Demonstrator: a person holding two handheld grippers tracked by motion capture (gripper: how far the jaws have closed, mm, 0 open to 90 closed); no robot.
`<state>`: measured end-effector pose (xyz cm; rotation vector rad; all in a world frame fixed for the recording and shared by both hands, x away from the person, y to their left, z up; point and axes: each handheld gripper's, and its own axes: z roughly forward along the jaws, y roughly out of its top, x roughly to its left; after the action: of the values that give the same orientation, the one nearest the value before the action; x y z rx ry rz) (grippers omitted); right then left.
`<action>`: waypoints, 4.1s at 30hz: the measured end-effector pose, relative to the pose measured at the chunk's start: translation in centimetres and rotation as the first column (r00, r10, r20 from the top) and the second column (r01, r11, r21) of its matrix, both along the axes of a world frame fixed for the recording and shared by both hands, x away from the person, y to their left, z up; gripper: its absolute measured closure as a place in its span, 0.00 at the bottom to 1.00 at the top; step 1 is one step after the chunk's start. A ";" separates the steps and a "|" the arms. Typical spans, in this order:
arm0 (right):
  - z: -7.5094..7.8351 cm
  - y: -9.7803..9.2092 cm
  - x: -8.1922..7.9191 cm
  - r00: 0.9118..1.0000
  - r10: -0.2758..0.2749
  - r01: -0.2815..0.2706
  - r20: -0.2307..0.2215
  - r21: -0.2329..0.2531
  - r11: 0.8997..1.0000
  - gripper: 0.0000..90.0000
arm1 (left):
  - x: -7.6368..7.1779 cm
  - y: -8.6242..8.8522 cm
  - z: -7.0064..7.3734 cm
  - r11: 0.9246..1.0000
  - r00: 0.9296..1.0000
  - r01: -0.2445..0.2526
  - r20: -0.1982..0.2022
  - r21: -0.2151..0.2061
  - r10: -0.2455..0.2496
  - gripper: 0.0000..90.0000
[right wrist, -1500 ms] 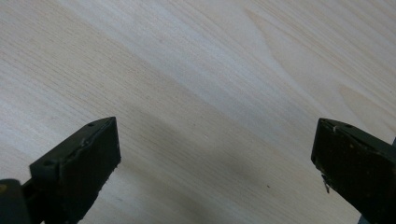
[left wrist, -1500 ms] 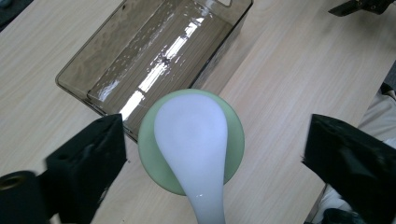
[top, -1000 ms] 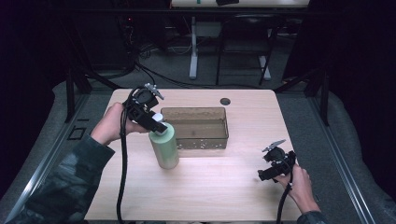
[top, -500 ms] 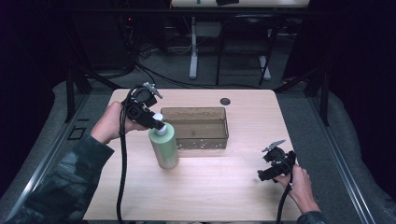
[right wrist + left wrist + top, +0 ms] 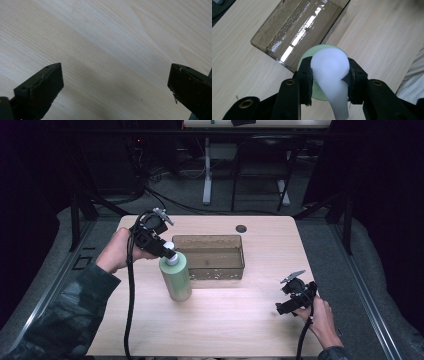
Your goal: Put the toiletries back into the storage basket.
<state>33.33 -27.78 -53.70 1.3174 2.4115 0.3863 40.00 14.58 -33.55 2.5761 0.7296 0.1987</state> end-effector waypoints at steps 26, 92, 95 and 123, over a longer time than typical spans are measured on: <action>0.1 -0.2 -0.2 1.000 0.019 -0.019 0.015 -0.007 1.000 0.00 | -0.4 -0.1 2.2 0.999 0.999 0.039 0.016 0.034 -0.039 0.70; 0.2 -0.6 -0.6 0.999 0.026 -0.026 0.021 -0.031 0.999 0.00 | -0.7 -0.5 8.5 0.995 0.993 0.069 0.093 0.076 -0.075 0.70; 0.2 -0.6 -0.6 0.999 0.027 -0.026 0.028 -0.032 0.999 0.00 | -0.6 -0.5 8.9 0.995 0.992 0.065 0.099 0.081 -0.073 0.70; 0.4 -0.5 -0.7 0.999 0.029 -0.027 0.046 -0.037 0.999 0.00 | 1.3 -0.9 10.5 0.995 0.992 0.039 0.119 0.093 -0.050 0.70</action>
<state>32.65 -28.29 -53.33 1.2467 2.3893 0.3754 41.25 13.70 -23.04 2.6357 0.6309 0.3788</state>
